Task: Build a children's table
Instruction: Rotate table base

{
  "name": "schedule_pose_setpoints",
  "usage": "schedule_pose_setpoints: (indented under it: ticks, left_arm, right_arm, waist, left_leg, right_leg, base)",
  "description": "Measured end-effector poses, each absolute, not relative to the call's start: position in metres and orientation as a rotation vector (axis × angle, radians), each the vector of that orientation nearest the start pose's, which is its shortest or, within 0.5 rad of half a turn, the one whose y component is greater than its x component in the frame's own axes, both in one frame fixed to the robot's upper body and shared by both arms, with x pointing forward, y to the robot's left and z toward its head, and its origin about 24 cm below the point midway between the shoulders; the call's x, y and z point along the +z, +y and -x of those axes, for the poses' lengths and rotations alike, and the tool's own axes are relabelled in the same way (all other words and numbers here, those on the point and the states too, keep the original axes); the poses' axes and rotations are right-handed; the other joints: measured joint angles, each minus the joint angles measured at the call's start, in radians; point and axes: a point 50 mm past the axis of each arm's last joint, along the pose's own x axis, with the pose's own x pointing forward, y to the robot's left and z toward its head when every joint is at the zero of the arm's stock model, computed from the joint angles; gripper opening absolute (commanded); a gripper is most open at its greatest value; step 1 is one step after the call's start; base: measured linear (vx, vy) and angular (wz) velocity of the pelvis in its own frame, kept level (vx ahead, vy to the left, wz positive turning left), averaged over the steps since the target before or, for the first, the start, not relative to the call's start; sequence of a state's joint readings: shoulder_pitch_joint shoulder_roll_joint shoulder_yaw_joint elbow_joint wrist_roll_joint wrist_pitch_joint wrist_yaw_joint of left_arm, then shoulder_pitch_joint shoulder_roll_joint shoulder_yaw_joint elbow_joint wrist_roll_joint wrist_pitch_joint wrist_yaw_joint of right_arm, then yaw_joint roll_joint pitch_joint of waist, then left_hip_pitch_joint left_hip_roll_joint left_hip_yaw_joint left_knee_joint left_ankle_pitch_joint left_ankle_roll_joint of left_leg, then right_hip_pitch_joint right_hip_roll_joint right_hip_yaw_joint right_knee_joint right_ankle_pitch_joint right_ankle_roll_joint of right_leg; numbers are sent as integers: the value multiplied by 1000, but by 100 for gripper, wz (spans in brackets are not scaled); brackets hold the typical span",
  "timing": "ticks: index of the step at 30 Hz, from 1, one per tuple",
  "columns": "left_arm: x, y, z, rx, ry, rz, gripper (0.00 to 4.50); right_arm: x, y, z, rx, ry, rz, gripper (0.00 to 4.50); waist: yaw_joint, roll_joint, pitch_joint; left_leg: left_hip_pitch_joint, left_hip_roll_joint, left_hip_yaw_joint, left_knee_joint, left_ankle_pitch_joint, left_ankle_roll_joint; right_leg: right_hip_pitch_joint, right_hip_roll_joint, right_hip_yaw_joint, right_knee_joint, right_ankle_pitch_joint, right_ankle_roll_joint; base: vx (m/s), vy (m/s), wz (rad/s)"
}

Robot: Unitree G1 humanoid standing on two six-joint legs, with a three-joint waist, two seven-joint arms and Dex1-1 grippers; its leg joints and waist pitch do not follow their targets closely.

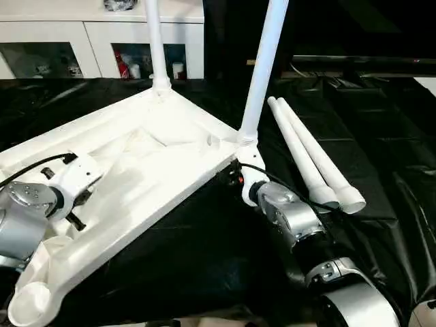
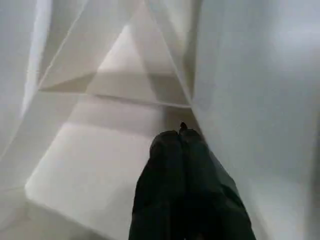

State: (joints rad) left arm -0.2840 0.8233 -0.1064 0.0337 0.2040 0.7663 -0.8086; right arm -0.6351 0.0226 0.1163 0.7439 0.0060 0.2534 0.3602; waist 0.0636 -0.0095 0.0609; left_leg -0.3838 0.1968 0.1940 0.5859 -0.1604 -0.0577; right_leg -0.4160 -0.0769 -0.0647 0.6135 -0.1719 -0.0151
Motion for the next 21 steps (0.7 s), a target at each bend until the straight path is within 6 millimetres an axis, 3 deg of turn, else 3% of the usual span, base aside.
schedule_pose_setpoints:
  ticks: [9, 14, 21]
  left_arm:
    - [93, 264, -257, -690, 866, -613, 0]
    - [86, 237, -253, -907, 833, -513, 0]
    - [82, 203, -261, -1060, 760, -483, 0]
  right_arm:
    - [27, -59, -342, 614, 418, 79, 110]
    - [26, -60, -342, 619, 419, 74, 74]
    - [31, -55, -344, 654, 394, 73, 4]
  waist:
    - [-3, -1, 0]
    - [-8, -2, -1]
    - [-12, -2, -1]
  left_leg:
    - [0, 0, 0, 1, 0, 0]
    - [1, 0, 0, 1, 0, 0]
    - [1, 0, 0, 1, 0, -1]
  right_leg:
    - [0, 0, 1, 0, 0, 0]
    - [0, 0, 1, 1, 0, 0]
    - [-1, 0, 1, 3, 0, -1]
  base:
    - [0, 0, 0]
    - [0, 0, 0]
    - [0, 0, 0]
